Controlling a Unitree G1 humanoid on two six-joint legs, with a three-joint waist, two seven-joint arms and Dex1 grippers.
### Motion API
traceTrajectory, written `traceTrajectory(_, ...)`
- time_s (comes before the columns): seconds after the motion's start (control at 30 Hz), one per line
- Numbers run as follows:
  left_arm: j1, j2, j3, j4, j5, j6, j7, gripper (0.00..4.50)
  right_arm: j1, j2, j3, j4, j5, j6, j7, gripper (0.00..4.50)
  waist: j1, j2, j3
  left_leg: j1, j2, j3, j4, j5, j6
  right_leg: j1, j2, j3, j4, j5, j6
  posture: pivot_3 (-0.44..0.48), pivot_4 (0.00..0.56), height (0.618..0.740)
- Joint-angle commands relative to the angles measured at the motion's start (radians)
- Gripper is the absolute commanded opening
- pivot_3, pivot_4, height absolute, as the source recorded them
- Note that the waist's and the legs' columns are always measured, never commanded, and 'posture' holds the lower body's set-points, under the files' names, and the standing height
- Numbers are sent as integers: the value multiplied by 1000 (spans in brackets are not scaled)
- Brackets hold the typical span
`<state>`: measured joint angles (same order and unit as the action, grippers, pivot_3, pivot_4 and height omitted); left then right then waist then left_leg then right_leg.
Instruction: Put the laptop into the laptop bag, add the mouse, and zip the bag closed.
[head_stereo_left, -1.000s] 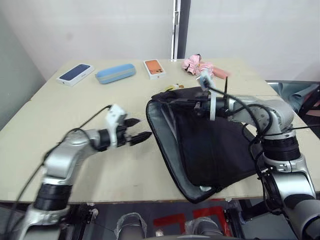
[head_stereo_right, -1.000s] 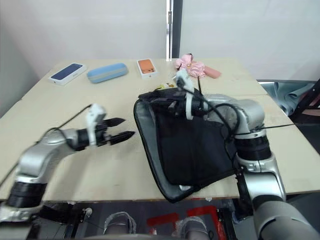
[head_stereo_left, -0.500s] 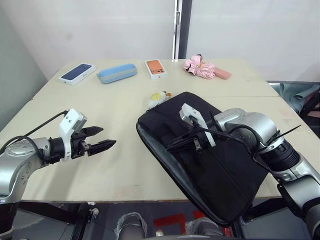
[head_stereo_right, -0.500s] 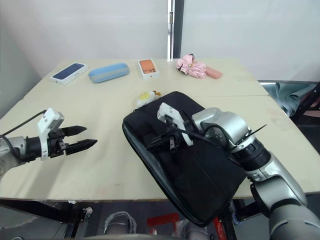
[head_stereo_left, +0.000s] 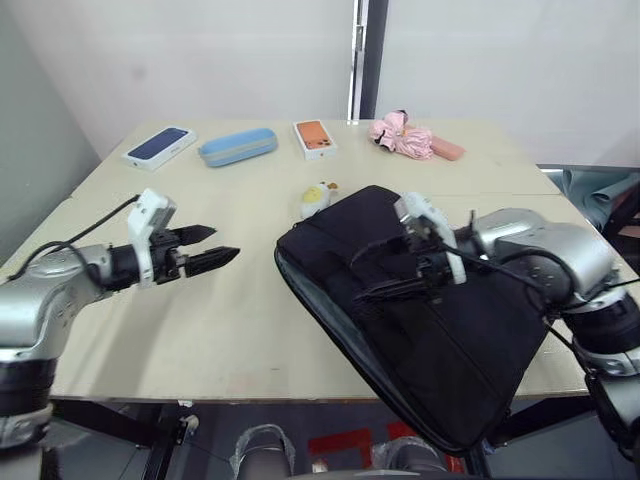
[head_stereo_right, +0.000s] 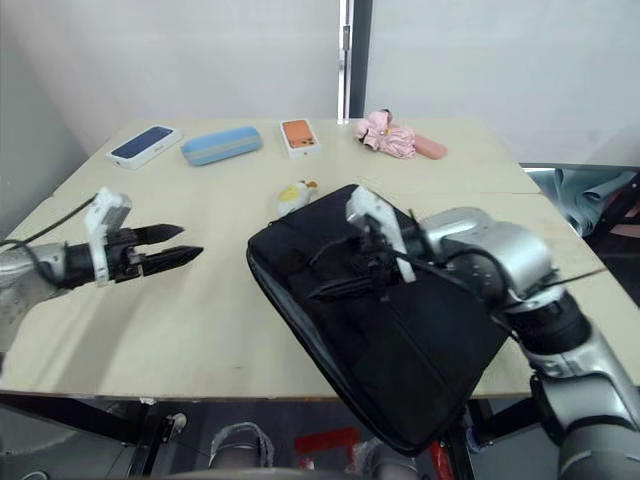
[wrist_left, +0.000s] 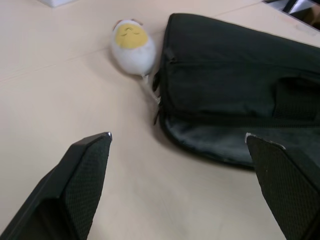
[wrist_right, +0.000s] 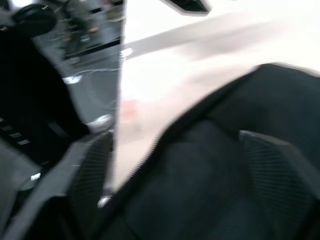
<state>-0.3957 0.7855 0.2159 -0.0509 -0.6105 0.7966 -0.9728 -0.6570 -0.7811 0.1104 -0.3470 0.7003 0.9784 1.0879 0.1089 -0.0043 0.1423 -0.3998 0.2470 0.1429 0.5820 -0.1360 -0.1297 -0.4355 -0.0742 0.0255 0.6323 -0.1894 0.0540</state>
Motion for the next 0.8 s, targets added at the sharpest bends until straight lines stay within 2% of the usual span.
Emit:
traceTrajectory(0.03, -137, -76, -123, 145, 84, -106, -27, 4500, 13, -63, -127, -53, 20, -14, -26, 4473, 1, 0, 0, 0, 0, 0, 1, 0, 0, 0, 0, 0, 1, 0, 0, 0, 150, 740)
traceTrajectory(0.2, -302, -184, -252, 403, 198, -248, -86, 4500, 61, -193, -266, -128, 85, 49, -31, 4473, -1, 0, 0, 0, 0, 1, 2, 0, 1, 1, 0, 1, 0, 0, 0, 0, 150, 740)
traceTrajectory(0.4, -441, -278, -307, 697, 304, -399, -133, 4500, 82, -281, -404, -185, 189, 113, -79, 4473, -2, 0, 0, 0, 0, 1, 1, 1, 2, 1, 0, 1, -1, 0, 0, 0, 150, 740)
traceTrajectory(0.5, -477, -298, -331, 787, 334, -422, -195, 4500, 77, -313, -465, -204, 239, 142, -113, 4473, 0, 0, 0, 0, -1, 1, 2, 1, 3, 1, 0, 1, -1, 1, 0, 0, 150, 740)
traceTrajectory(0.6, -495, -308, -349, 854, 376, -456, -219, 3688, 94, -342, -504, -211, 273, 159, -134, 4500, 6, 0, 0, 0, -1, 0, 2, 1, 3, 2, -1, 1, -1, 1, 0, 0, 150, 740)
traceTrajectory(0.63, -499, -312, -350, 869, 385, -468, -224, 3182, 101, -347, -515, -215, 284, 163, -141, 4500, 7, 0, 0, 0, -1, 0, 2, 1, 3, 2, -1, 1, -1, 1, 0, 0, 150, 740)
traceTrajectory(0.67, -502, -315, -348, 880, 389, -473, -230, 2978, 107, -349, -525, -220, 300, 169, -152, 4500, 10, 0, 0, 0, -1, 0, 2, 1, 3, 2, -1, 1, -1, 1, 0, 0, 150, 740)
traceTrajectory(0.8, -515, -326, -341, 911, 409, -488, -245, 1456, 134, -355, -554, -239, 355, 180, -186, 4500, 21, 0, 0, 0, -1, 0, 2, 1, 3, 2, -1, 1, -1, 1, 0, 0, 150, 740)
